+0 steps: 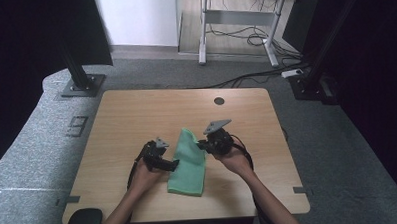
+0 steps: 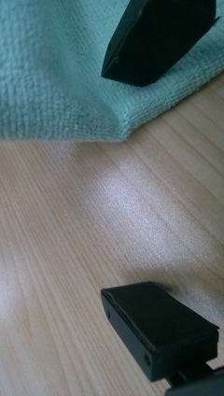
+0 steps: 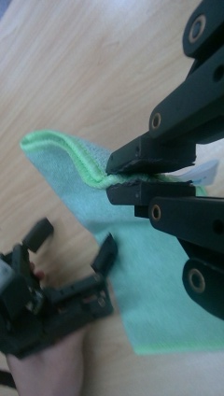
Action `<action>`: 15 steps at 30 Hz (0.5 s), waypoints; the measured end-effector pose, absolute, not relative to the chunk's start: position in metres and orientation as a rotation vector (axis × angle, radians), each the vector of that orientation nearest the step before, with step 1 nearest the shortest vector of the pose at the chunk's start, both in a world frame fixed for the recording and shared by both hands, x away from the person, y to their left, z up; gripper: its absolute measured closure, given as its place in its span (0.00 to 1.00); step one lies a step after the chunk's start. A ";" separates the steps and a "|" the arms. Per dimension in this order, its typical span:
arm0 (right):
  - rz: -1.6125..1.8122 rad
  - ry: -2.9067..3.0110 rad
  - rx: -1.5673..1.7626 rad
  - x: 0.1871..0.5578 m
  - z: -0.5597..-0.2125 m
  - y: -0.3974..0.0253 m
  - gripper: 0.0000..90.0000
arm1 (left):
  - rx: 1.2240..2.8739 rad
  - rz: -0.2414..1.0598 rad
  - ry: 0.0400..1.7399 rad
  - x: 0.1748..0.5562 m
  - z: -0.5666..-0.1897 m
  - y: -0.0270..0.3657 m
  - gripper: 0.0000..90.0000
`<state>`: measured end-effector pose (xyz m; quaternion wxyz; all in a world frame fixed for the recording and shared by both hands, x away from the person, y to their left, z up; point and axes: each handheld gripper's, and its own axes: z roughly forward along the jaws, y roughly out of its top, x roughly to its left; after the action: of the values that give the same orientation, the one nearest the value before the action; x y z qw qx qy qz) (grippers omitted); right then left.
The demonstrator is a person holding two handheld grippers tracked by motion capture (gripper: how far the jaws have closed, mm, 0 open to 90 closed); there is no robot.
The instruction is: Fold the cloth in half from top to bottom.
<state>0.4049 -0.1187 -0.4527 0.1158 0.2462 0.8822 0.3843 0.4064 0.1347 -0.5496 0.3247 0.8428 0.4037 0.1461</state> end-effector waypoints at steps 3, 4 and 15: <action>1.137 2.599 0.718 0.397 -0.455 -0.120 0.92 | 2.211 0.383 1.059 0.406 -0.549 0.135 0.00; 1.141 2.605 0.716 0.395 -0.457 -0.120 0.92 | 2.212 0.382 1.060 0.406 -0.549 0.135 0.00; 1.164 2.669 0.695 0.367 -0.474 -0.120 0.92 | 2.213 0.384 1.060 0.406 -0.549 0.135 0.00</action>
<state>0.3671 -0.1197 -0.4738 0.0740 0.2314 0.8892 0.3877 0.4063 0.1350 -0.5494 0.3231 0.8433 0.4038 0.1465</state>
